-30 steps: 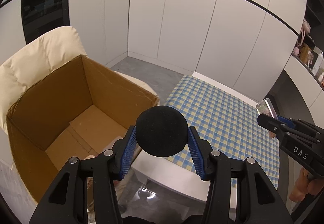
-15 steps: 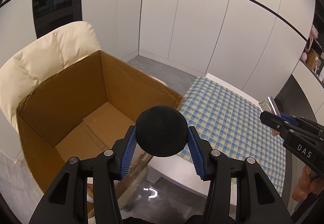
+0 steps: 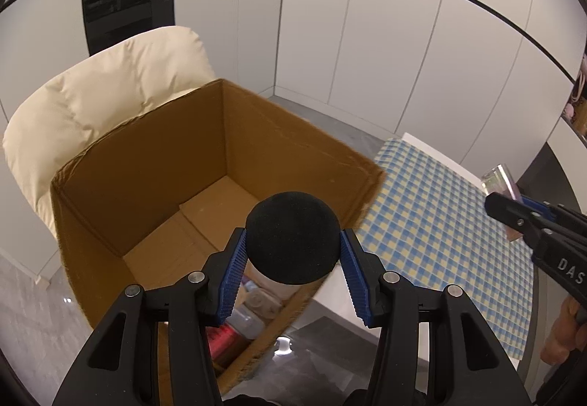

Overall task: Organize objects
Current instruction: 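Carry the sponge and bottle over to the cardboard box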

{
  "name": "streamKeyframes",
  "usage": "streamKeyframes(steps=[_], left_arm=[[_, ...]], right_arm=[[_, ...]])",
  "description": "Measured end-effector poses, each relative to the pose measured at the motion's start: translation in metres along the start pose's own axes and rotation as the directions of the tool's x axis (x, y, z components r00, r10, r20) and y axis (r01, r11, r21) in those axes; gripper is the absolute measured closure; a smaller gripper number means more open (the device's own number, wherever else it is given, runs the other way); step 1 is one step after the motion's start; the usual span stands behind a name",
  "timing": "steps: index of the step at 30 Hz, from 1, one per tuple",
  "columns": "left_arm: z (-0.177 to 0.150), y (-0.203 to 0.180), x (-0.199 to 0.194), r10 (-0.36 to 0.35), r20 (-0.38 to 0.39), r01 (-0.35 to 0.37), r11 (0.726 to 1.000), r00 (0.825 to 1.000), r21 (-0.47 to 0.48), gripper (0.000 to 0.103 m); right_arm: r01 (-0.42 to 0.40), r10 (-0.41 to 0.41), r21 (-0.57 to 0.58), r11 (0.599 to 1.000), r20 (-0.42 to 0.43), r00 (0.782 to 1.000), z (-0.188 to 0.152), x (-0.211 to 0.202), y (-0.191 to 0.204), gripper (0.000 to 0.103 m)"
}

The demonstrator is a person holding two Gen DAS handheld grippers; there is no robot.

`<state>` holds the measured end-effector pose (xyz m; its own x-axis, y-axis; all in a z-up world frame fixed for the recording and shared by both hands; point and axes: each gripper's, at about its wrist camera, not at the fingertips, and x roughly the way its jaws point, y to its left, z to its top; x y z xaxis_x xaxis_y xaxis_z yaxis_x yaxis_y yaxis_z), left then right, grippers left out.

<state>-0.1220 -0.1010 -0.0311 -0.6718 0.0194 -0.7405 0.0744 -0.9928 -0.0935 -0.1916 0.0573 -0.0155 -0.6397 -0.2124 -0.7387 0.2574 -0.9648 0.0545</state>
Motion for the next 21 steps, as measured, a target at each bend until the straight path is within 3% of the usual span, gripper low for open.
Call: streamKeyframes(steps=[9,12,14,16,21], left_arm=[[-0.004,0.023,0.008,0.048,-0.005,-0.048,0.999,0.999,-0.003,0.047],[-0.004,0.028,0.003,0.062,0.012,-0.062,0.998,0.998,0.000,0.029],[-0.002,0.033,-0.003,0.068,0.039,-0.068,0.998,0.997,-0.005,0.012],[-0.001,0.039,-0.011,0.088,0.077,-0.088,0.996,0.993,-0.013,0.002],[0.000,0.054,-0.023,0.109,0.109,-0.105,0.994,0.988,-0.038,0.001]], right_arm=[[-0.028,0.028,-0.037,0.999,-0.002,1.000,0.006,0.008,0.027,0.074],[-0.036,0.036,-0.047,0.998,-0.002,0.999,0.008,0.010,0.036,0.074],[-0.040,0.040,-0.051,0.998,-0.002,0.999,0.009,0.011,0.040,0.074],[-0.048,0.048,-0.052,0.997,-0.003,0.999,0.010,0.012,0.044,0.074],[-0.062,0.062,-0.064,0.996,-0.007,0.998,0.013,0.017,0.055,0.074]])
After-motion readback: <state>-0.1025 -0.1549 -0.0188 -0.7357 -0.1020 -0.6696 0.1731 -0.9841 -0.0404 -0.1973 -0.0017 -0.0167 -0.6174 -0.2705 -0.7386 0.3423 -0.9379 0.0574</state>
